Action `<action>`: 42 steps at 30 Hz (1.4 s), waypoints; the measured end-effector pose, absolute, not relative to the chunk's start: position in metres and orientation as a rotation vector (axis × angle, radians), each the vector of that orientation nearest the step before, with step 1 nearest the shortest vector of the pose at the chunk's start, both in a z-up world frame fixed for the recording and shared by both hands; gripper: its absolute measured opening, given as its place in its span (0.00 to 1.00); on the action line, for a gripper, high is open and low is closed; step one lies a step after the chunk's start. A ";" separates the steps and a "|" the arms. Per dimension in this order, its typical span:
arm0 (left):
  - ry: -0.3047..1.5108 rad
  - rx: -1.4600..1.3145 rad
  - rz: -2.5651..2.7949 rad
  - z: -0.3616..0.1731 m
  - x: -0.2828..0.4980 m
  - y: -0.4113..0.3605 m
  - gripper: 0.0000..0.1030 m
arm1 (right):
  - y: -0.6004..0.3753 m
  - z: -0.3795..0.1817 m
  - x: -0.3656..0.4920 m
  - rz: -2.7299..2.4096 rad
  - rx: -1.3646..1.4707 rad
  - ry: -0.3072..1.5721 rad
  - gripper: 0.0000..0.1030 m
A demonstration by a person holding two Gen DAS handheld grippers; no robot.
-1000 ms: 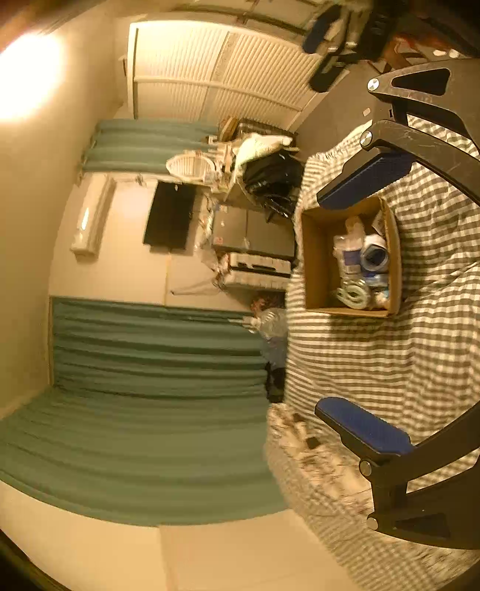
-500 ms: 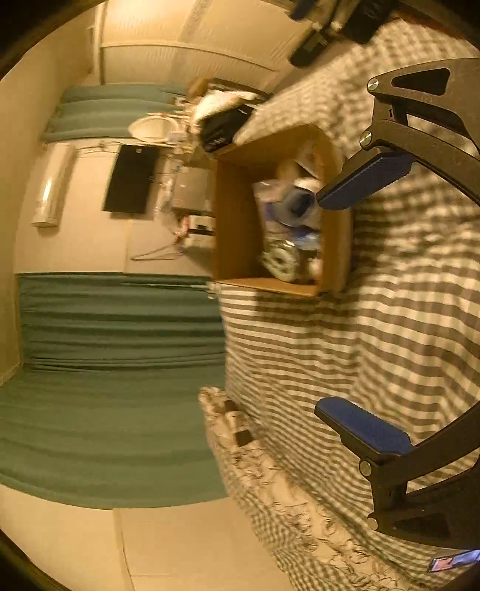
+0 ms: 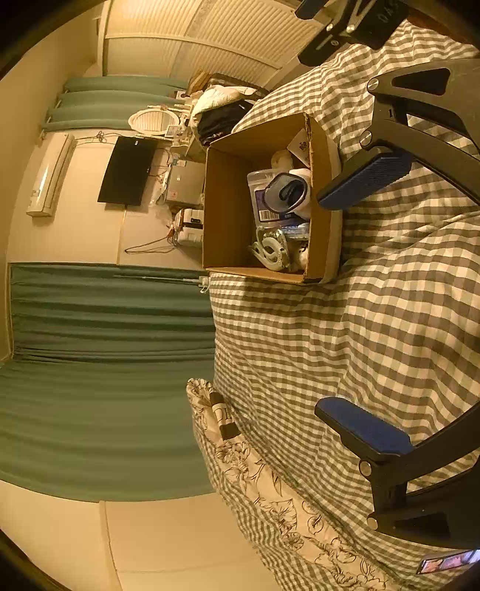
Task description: Organize objects
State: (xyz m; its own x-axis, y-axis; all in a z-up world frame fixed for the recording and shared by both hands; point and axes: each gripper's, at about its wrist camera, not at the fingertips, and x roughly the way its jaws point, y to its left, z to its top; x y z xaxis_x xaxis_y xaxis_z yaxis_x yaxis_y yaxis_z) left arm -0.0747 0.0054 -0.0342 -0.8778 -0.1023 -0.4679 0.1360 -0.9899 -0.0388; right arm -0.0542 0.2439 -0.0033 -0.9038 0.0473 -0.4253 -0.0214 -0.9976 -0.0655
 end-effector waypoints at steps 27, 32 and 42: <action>0.066 0.690 -2.916 -0.028 -0.070 0.007 1.00 | 0.234 -0.011 -0.057 3.023 -0.719 -0.140 1.00; 0.065 0.690 -2.913 -0.028 -0.070 0.007 1.00 | 0.234 -0.012 -0.057 3.022 -0.723 -0.140 1.00; 0.045 0.689 -2.907 -0.029 -0.070 0.007 1.00 | 0.234 -0.013 -0.058 3.017 -0.733 -0.147 1.00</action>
